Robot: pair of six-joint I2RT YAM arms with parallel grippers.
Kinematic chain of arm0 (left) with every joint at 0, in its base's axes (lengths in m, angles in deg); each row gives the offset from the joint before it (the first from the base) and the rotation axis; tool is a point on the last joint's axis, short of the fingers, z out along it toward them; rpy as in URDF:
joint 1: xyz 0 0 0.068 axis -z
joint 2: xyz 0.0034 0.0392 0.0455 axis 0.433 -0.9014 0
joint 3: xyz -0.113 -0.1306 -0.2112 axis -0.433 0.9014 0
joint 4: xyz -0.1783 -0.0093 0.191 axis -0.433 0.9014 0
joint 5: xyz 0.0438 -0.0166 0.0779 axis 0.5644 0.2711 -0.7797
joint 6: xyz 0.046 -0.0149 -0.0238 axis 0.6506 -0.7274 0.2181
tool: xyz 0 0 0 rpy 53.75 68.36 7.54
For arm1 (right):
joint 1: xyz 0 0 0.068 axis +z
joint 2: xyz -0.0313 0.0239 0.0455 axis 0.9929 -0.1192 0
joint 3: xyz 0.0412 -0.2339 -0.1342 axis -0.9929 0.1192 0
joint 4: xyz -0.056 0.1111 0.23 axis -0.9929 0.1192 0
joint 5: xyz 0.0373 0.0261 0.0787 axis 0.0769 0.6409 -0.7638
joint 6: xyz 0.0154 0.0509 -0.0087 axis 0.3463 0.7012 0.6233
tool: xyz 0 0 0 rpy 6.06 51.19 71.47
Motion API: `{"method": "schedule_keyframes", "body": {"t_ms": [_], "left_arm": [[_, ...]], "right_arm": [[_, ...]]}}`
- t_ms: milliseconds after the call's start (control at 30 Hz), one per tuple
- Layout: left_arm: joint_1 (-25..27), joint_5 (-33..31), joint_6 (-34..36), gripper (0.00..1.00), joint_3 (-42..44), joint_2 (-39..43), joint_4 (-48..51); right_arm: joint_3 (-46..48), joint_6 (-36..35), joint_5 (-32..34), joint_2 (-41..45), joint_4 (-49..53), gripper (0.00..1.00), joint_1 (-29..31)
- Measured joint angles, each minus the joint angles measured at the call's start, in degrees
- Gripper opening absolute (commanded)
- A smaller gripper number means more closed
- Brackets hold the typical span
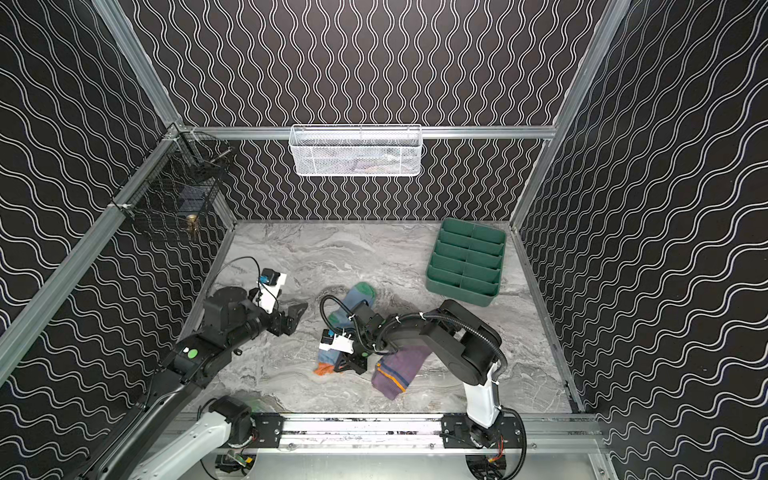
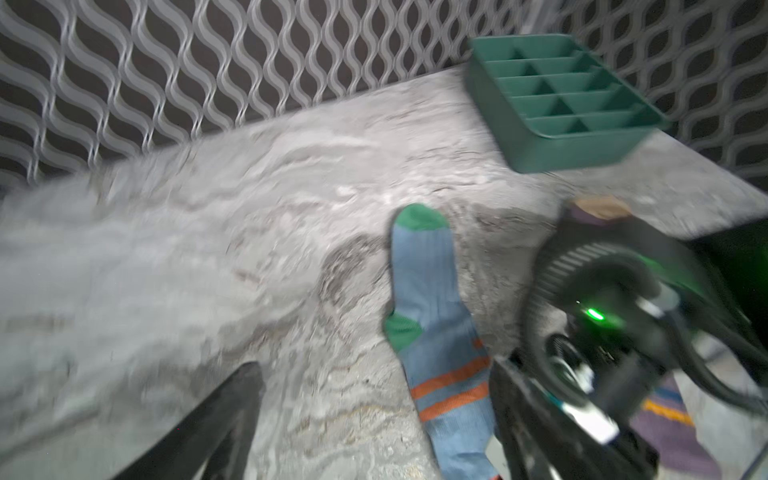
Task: Roll the socks
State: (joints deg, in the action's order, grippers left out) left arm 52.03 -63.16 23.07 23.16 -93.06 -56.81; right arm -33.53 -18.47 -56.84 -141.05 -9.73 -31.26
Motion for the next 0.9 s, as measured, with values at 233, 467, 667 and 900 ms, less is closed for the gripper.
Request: {"method": "schedule_keyframes", "body": {"t_ms": [233,467,667,900], "left_arm": [[5.7,9.2,18.6,0.77,1.0,3.8,0.2],[16.2,4.4,31.9,0.75,1.2,-2.6,4.5],[28.3,-7.6,38.6,0.74,6.2,-9.0,5.3],[33.4,-13.5,39.8,0.74,11.0,-18.2,2.1]], "right_arm": [[0.4,0.1,-3.8,-0.4,1.5,0.0,-3.1],[-1.7,-0.5,-5.2,-2.1,3.6,0.0,-5.0],[-1.8,-1.6,-6.5,-2.6,3.8,0.0,-6.5],[-1.9,-2.5,-7.6,-3.0,4.1,0.0,-7.7]]}}
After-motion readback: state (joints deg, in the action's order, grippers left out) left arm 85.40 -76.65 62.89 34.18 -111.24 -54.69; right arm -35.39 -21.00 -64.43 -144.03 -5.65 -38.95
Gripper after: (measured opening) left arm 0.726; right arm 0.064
